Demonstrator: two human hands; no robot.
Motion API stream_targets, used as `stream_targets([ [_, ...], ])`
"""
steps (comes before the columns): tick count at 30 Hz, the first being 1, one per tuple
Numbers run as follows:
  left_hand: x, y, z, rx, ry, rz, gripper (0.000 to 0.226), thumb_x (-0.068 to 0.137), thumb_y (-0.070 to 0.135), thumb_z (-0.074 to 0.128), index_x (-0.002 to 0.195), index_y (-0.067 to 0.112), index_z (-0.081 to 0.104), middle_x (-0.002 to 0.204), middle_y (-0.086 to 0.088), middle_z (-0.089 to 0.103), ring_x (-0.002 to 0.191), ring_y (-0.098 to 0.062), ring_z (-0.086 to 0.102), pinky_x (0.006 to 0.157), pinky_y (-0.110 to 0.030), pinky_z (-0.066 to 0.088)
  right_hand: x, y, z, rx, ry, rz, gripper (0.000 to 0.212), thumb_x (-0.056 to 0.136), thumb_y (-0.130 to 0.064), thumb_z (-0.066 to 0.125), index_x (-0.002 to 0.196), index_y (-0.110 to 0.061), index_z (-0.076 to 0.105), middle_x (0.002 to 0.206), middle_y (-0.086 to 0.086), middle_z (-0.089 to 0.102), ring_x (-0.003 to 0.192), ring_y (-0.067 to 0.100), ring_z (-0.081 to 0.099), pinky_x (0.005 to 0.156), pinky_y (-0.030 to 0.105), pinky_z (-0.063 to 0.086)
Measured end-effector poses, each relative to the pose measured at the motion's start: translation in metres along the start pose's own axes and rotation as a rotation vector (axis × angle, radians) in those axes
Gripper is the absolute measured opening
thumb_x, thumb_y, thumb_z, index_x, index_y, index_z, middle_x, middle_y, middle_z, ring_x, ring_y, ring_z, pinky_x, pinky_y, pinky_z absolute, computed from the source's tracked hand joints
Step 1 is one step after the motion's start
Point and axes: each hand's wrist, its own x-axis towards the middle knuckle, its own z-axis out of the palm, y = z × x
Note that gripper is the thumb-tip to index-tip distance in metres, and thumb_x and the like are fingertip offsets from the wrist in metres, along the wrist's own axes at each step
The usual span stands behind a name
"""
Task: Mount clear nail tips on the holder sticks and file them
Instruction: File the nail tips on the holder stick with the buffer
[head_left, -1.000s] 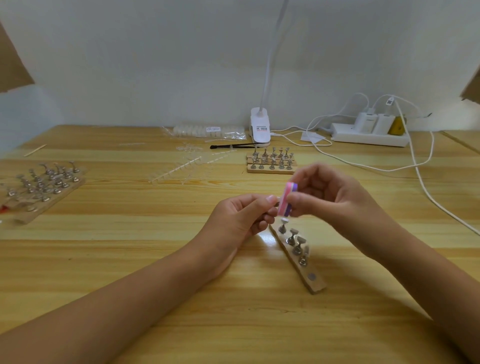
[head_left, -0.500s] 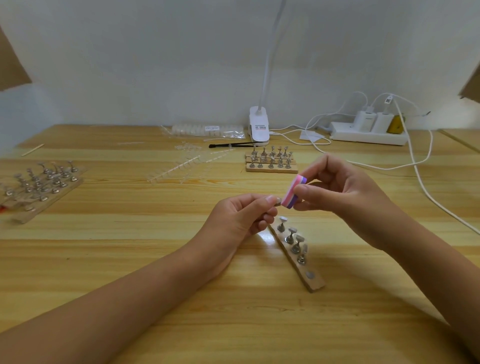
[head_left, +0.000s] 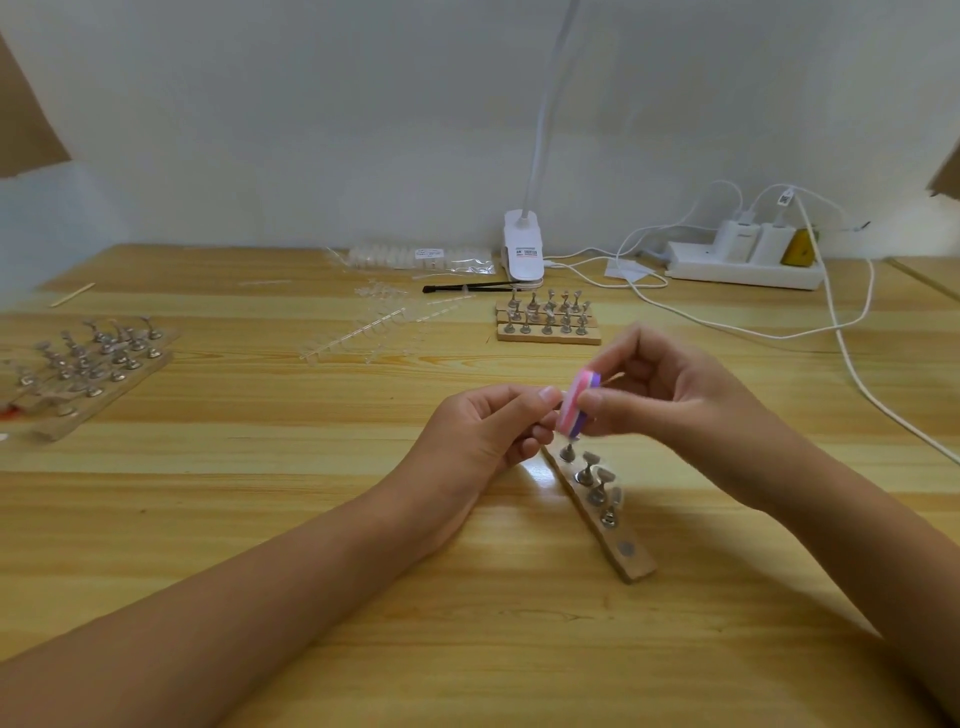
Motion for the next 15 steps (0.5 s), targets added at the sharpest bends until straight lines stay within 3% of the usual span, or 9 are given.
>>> stream_targets([
  [2,0.0002,0.0007,0.0005,-0.008,0.011,-0.001,0.041,0.061,0.043,0.076,0.086,0.011,0.079,0.075,0.0,0.065,0.068,-0.006,0.055,0.067,-0.013,0.051,-0.0005,0.003,0.0029,-0.035,-0.035,0.012,0.037,0.074,-0.021,0.074,0.1,0.0,0.056,0.094,0.012,0.074,0.087,0.028,0.073,0.078,0.036,0.061],
  [6,0.0007,0.0002,0.0004,-0.018,0.015,-0.007,0.038,0.06,0.042,0.076,0.084,0.013,0.078,0.07,0.005,0.064,0.063,-0.004,0.056,0.066,-0.012,0.051,0.0006,0.0023,0.0012,0.035,0.123,-0.047,0.034,0.073,-0.019,0.073,0.099,-0.003,0.058,0.092,0.012,0.073,0.086,0.024,0.074,0.075,0.026,0.059],
  [11,0.0004,0.0005,0.0003,0.025,0.014,0.001,0.037,0.06,0.045,0.076,0.083,0.016,0.08,0.073,0.001,0.064,0.067,-0.006,0.054,0.067,-0.014,0.051,-0.0013,0.0036,0.0037,-0.049,-0.036,0.009,0.04,0.075,-0.022,0.075,0.099,0.001,0.054,0.093,0.014,0.074,0.088,0.032,0.073,0.079,0.037,0.06],
  [15,0.0015,-0.0008,-0.0015,0.032,0.019,-0.002,0.04,0.059,0.046,0.077,0.083,0.015,0.079,0.068,0.007,0.063,0.064,-0.003,0.054,0.067,-0.013,0.05,0.0004,0.0037,0.0029,0.006,0.11,-0.028,0.035,0.073,-0.022,0.074,0.098,-0.004,0.057,0.091,0.01,0.074,0.086,0.024,0.074,0.075,0.028,0.059],
])
